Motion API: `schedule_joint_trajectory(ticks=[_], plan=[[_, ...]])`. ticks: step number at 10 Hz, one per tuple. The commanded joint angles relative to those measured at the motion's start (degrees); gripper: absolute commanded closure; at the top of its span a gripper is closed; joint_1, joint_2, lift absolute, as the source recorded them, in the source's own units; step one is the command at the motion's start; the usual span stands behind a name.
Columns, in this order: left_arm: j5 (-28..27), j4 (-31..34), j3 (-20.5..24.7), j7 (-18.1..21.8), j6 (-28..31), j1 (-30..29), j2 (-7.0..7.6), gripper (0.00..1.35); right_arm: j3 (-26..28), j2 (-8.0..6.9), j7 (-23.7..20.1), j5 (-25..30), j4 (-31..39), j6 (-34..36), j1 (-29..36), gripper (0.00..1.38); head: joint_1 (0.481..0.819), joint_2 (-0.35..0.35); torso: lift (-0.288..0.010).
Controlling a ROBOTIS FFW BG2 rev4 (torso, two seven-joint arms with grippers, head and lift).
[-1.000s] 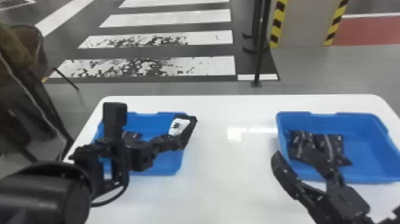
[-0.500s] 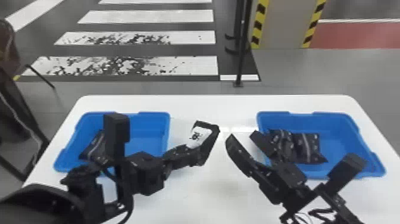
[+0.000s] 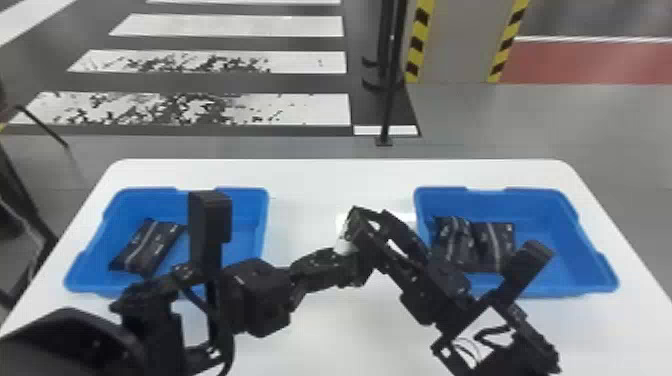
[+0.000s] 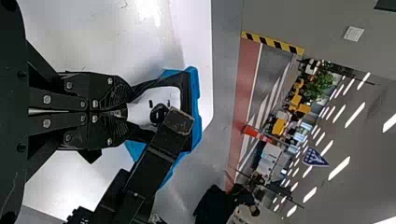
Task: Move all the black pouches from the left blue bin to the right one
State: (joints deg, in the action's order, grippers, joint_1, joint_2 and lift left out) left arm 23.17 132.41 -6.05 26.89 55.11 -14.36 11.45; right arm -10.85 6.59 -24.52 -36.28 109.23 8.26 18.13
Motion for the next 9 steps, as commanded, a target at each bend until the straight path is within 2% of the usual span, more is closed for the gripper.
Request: schedule_joint_trajectory(ticks=[1, 3, 4, 6, 7, 9], plan=[[0.14, -0.01, -0.23, 0.01, 0.01, 0.16, 0.07, 1.21, -0.01, -0.09, 0.0, -0.97, 0.1, 0.04, 0.01, 1.3, 0.695, -0.011, -0.14], [0.82, -0.01, 0.22, -0.17, 0.01, 0.44, 0.07, 1.21, -0.58, 0.0, -0.79, -3.02, 1.09, 2.01, 0.71, 1.28, 0.695, -0.013, -0.14], [1.74, -0.29, 0.34, -0.61, -0.69, 0.3, -0.11, 1.07, -0.81, -0.09, -1.05, -3.94, 1.37, 2.85, 0.71, 1.28, 0.695, -0.005, -0.14], [2.76, -0.71, 0.79, -0.87, -1.54, -0.4, -0.37, 0.16, 1.02, -0.26, -0.97, -4.74, 1.09, 2.85, 0.15, 1.28, 0.695, 0.005, -0.14], [3.11, -0.71, 1.48, -0.87, -1.54, -1.81, -0.46, 0.07, 3.53, -0.18, -0.97, -4.17, 0.24, 2.85, -1.12, 1.28, 0.695, -0.001, -0.14], [3.34, 0.27, 3.88, -0.43, -1.96, -4.34, -0.9, 0.17, 9.82, 0.79, -0.97, -1.65, -1.73, 3.55, -4.21, 1.28, 0.695, -0.051, -0.14]])
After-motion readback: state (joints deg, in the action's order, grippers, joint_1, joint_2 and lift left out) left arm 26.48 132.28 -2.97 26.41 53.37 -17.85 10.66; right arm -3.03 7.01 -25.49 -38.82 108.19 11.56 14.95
